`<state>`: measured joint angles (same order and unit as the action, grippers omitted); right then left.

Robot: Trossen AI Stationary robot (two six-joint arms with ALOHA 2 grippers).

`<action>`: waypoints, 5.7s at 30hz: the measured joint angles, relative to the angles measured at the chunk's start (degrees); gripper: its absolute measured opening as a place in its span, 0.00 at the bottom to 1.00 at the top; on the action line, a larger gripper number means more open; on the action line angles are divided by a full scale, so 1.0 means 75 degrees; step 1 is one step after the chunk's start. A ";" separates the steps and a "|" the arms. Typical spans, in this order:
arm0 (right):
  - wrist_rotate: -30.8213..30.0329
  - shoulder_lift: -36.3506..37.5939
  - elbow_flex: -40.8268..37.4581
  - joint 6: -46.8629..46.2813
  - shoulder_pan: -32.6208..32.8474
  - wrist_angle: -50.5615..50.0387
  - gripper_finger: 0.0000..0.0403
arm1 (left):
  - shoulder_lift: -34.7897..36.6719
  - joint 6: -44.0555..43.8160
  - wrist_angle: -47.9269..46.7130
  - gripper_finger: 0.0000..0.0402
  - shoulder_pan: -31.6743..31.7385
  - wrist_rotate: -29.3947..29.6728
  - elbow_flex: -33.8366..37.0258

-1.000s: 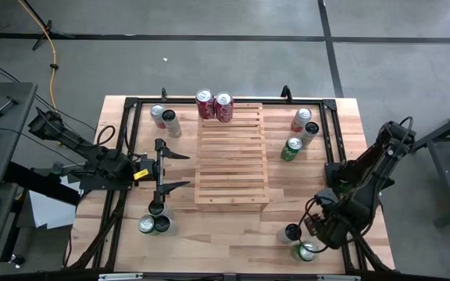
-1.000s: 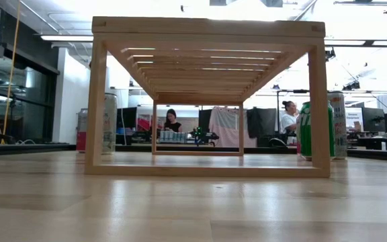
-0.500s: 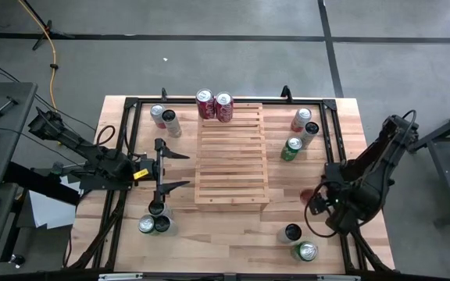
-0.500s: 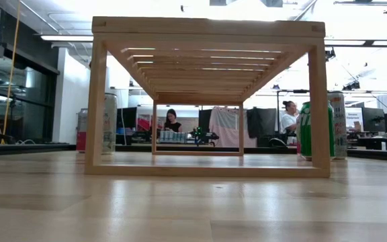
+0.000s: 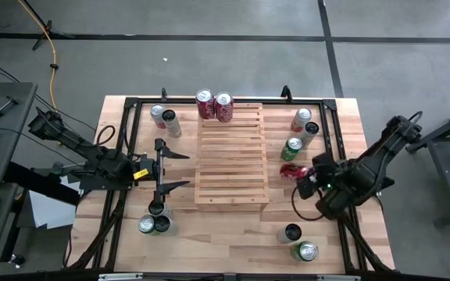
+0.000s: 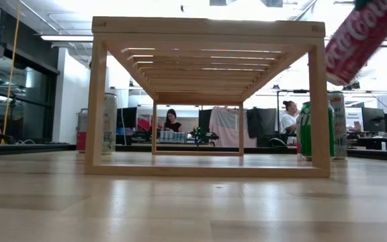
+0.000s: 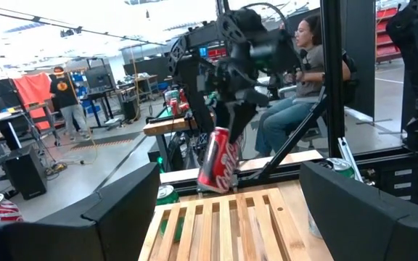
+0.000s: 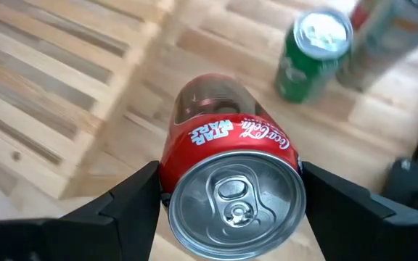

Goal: Place canned beverage on shelf
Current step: Align the bottom right coke soda can with the other coke soda can on the shelf

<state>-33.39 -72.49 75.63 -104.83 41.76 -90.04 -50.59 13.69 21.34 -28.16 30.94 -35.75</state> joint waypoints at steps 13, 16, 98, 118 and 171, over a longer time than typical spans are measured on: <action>-0.1321 -0.0003 0.1841 0.3052 -0.1386 0.0012 0.68 | 0.0000 -0.0006 -0.0062 0.81 0.0000 -0.0003 0.0000; -0.1655 -0.0003 0.2148 0.3868 -0.1729 0.0235 0.68 | 0.0000 -0.0003 -0.0058 0.81 0.0000 0.0016 0.0000; -0.0034 -0.2331 0.2041 1.1810 -0.2941 0.8258 0.80 | -0.2512 -0.0868 0.0705 0.67 0.1658 -0.0851 -0.0656; -0.1658 -0.1976 0.1980 1.0139 -0.2807 0.4845 0.81 | -0.1781 -0.0669 0.0060 0.67 0.1668 0.0208 -0.0451; 0.2210 -0.1352 -0.2808 1.3961 -0.4609 1.6812 0.81 | -0.2836 -0.1447 0.4132 0.67 0.3381 -0.3779 0.0656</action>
<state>-16.82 -82.63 54.57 -0.12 7.19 36.05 -71.85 2.84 52.34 -2.81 2.59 -30.83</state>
